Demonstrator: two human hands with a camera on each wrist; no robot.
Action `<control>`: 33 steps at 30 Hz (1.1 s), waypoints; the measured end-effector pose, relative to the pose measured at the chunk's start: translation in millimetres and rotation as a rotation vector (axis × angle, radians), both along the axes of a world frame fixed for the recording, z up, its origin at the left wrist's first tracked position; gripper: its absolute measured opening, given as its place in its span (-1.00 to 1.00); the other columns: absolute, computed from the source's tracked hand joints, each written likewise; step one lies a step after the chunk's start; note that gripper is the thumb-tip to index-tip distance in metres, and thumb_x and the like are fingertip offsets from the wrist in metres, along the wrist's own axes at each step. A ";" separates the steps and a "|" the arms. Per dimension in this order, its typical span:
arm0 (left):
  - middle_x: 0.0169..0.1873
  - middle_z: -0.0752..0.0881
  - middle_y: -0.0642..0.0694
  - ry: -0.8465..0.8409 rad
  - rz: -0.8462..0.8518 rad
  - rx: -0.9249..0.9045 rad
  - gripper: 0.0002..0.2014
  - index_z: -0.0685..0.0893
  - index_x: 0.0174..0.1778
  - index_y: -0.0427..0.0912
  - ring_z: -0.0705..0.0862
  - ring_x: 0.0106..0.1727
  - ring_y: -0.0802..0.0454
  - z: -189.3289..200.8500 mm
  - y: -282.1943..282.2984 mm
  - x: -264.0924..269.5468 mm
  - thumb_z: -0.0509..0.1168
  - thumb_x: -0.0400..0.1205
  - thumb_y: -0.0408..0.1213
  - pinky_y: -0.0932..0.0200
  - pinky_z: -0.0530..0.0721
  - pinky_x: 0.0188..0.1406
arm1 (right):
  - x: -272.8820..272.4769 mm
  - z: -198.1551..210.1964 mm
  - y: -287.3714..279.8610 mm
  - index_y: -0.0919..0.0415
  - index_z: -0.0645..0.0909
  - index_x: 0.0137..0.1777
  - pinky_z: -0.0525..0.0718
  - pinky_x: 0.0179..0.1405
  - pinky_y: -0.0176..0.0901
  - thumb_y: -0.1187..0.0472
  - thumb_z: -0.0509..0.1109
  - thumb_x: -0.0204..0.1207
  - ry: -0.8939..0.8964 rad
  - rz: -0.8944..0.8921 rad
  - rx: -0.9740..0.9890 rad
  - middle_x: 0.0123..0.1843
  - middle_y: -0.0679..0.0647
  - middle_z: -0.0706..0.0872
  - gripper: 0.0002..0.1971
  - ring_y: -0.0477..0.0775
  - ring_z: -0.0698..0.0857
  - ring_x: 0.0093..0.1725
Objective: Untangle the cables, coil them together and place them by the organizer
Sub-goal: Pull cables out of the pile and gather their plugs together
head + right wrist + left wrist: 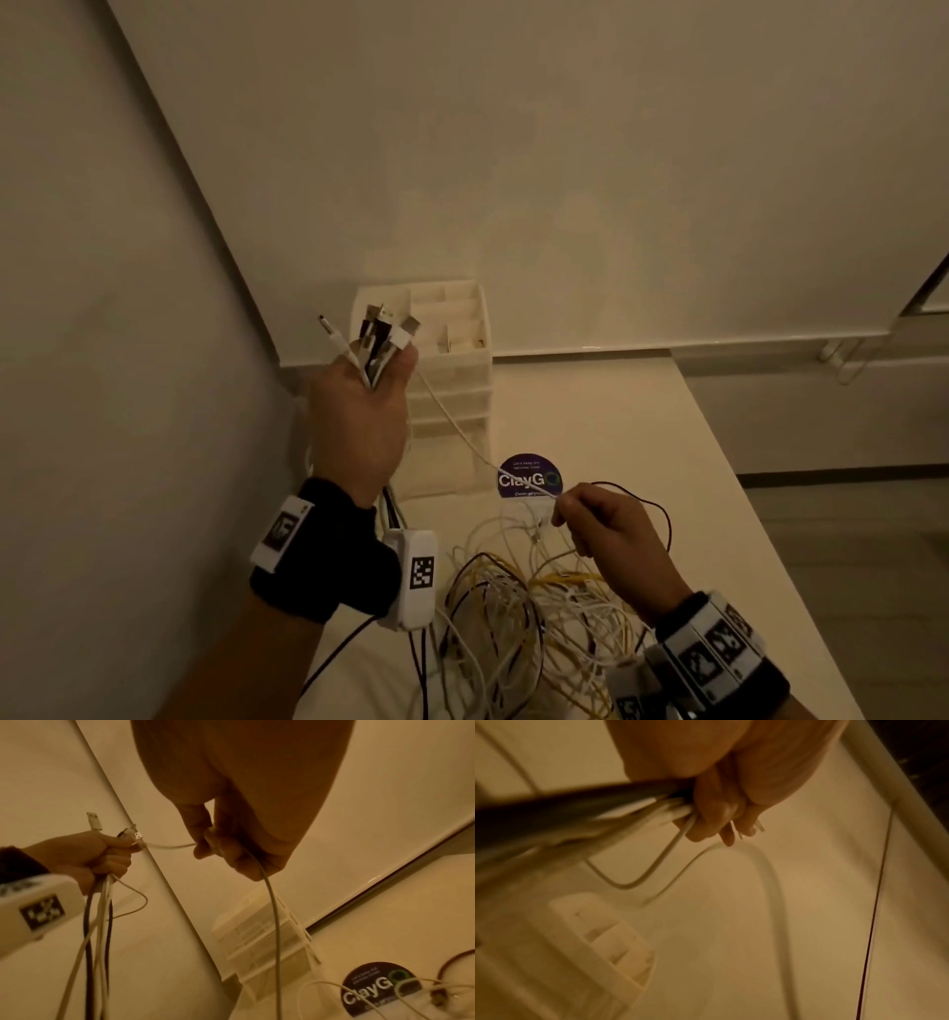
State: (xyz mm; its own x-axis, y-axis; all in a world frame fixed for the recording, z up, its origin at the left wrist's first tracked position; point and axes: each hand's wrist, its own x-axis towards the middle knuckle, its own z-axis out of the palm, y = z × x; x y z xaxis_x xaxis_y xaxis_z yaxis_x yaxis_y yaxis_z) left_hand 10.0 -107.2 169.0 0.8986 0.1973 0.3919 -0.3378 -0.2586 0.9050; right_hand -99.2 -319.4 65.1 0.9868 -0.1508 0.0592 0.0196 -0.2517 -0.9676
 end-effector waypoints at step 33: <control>-0.57 0.50 0.10 0.073 -0.226 0.004 -0.50 0.65 -0.13 -0.27 0.42 -0.55 0.04 -0.8 8.0 -5.9 0.37 0.46 0.19 0.05 0.46 -0.37 | -15.9 -4.2 1.4 0.36 0.51 -0.16 0.36 -0.41 0.03 0.20 0.15 0.72 0.090 0.043 0.110 -0.46 0.15 0.34 -0.72 0.13 0.30 -0.45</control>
State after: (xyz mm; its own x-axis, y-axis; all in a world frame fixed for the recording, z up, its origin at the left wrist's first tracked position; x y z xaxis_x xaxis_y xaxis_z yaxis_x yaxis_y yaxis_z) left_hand 4.1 -99.2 168.2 0.9458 -0.0131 0.3243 -0.3210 -0.1872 0.9284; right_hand -115.0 -318.0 60.9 0.9931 -0.1091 -0.0440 -0.0596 -0.1444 -0.9877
